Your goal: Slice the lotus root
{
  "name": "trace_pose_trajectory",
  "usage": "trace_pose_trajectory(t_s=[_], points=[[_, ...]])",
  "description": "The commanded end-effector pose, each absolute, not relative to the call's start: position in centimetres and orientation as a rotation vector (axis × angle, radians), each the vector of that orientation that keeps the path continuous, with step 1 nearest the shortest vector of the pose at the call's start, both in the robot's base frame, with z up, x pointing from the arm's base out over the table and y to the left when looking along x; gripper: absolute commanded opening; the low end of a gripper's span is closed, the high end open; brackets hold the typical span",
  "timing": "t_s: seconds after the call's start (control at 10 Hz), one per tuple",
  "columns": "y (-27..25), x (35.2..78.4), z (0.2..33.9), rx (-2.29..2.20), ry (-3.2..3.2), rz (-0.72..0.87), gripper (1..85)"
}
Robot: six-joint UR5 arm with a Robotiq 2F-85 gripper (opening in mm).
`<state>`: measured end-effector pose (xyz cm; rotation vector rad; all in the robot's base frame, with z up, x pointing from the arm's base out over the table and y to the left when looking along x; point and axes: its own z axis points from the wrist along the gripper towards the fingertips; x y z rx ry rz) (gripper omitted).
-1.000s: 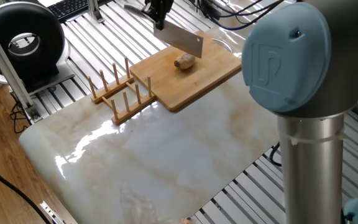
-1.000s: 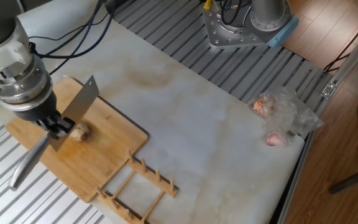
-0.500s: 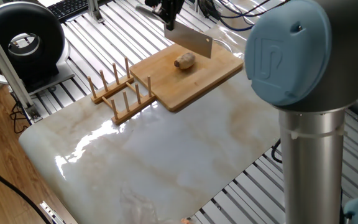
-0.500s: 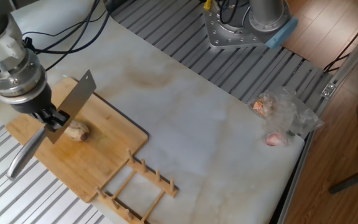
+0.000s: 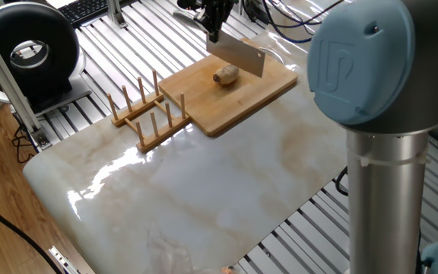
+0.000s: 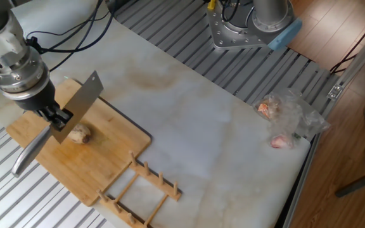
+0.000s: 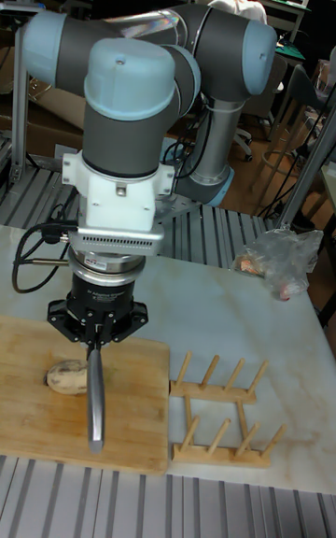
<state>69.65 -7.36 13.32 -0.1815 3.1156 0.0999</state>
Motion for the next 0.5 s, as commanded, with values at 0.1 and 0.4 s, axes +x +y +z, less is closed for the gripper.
trace_pose_trajectory(t_s=[0.1,0.4], points=[[-6.07,69.44,12.72,-0.058,3.102,0.198,1.3],[-6.93,70.00,12.34,-0.041,3.092,0.157,1.3]])
